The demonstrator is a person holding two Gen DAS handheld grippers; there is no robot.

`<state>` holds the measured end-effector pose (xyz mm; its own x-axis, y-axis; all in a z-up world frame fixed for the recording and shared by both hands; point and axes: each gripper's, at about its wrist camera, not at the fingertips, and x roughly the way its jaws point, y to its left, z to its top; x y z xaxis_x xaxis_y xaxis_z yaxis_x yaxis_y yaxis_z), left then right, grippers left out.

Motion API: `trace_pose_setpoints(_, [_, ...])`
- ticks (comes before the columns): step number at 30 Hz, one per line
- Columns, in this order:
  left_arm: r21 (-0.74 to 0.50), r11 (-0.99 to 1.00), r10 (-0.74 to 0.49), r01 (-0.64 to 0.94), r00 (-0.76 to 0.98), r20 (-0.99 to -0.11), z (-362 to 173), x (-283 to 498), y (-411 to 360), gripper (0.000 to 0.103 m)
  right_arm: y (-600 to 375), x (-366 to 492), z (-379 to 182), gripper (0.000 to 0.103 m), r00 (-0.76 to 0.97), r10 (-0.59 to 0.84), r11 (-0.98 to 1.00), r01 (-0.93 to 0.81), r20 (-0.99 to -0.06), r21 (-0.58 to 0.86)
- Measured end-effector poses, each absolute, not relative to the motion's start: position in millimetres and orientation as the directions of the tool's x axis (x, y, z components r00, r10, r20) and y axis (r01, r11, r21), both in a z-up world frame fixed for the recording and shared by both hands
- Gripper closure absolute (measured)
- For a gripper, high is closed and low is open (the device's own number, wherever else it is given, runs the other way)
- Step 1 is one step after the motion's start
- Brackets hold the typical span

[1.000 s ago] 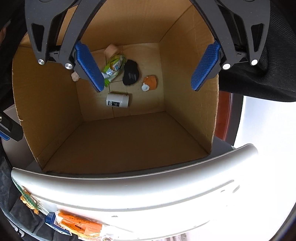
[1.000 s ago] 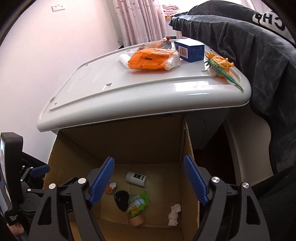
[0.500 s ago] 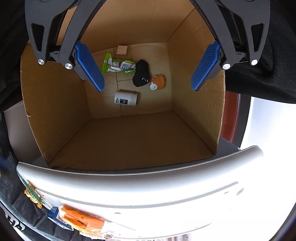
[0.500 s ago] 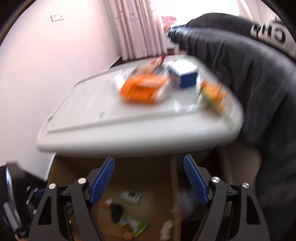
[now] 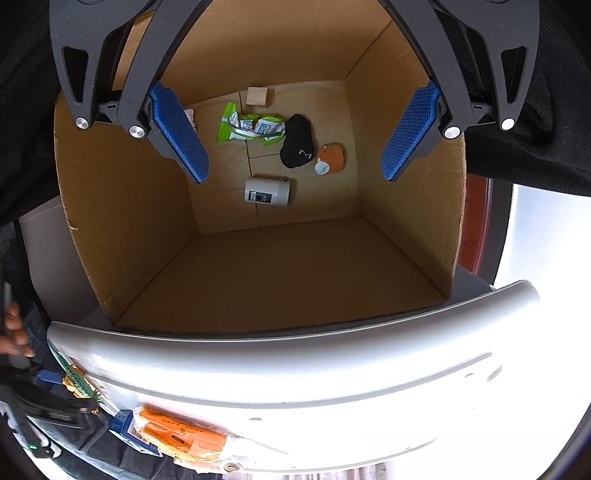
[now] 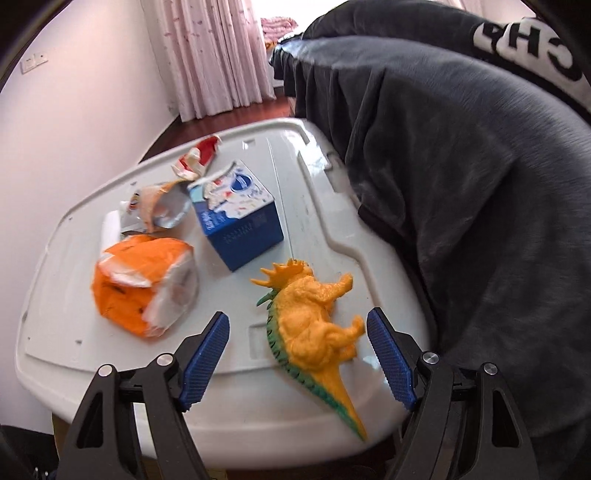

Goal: Collect trash
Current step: 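Grasp the yellow dinosaur toy with the right gripper, then grasp the orange plastic bag with the left gripper while the right gripper holds the dinosaur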

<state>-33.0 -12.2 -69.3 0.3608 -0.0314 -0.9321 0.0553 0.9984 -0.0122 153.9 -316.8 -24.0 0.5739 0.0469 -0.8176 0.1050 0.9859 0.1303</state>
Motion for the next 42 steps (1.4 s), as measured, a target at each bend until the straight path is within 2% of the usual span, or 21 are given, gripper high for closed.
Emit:
trace_pose_setpoints(5, [-0.024, 0.998, -0.043, 0.058, 0.362, -0.931, -67.2, -34.7, -10.4, 0.011, -314.3, 164.5, -39.7, 0.041, 0.590, -0.002, 0.990, 0.114, -0.807, 0.081])
trace_pose_setpoints(17, [-0.043, 0.999, -0.048, 0.021, 0.368, -0.928, -66.8, -34.6, -2.5, 0.011, -290.7, 138.8, -26.9, 0.044, 0.635, -0.033, 0.995, 0.092, -0.771, 0.033])
trace_pose_setpoints(22, [-0.075, 0.997, -0.080, 0.029, 0.395, -0.915, -58.0, -34.5, -2.9, 0.011, -282.2, 105.1, 4.5, 0.044, 0.681, 0.045, 0.989, 0.071, -0.730, 0.127])
trace_pose_setpoints(26, [-0.108, 0.990, -0.136, 0.088, 0.431, -0.892, -38.9, -27.0, -14.3, 0.011, -283.2, 60.0, 30.4, 0.044, 0.729, 0.079, 0.983, 0.056, -0.680, 0.175])
trace_pose_setpoints(31, [-0.138, 0.963, -0.238, 0.231, 0.490, -0.839, -1.6, 19.5, -49.9, 0.011, -304.4, 31.2, 44.9, 0.044, 0.753, 0.072, 0.974, 0.089, -0.654, 0.210])
trace_pose_setpoints(35, [-0.074, 0.922, -0.289, 0.380, 0.548, -0.785, 22.8, 68.6, -86.8, 0.011, -326.9, 20.6, 48.9, 0.044, 0.776, 0.061, 0.956, 0.135, -0.627, 0.260])
trace_pose_setpoints(37, [-0.046, 0.888, -0.323, 0.458, 0.550, -0.770, 27.3, 97.8, -103.9, 0.011, -334.8, 18.1, 50.5, 0.044, 0.785, 0.060, 0.946, 0.151, -0.616, 0.285])
trace_pose_setpoints(42, [-0.063, 0.857, -0.363, 0.512, 0.512, -0.778, 16.9, 158.3, -119.5, 0.011, -342.0, 20.4, 47.5, 0.044, 0.786, 0.074, 0.934, 0.160, -0.613, 0.318])
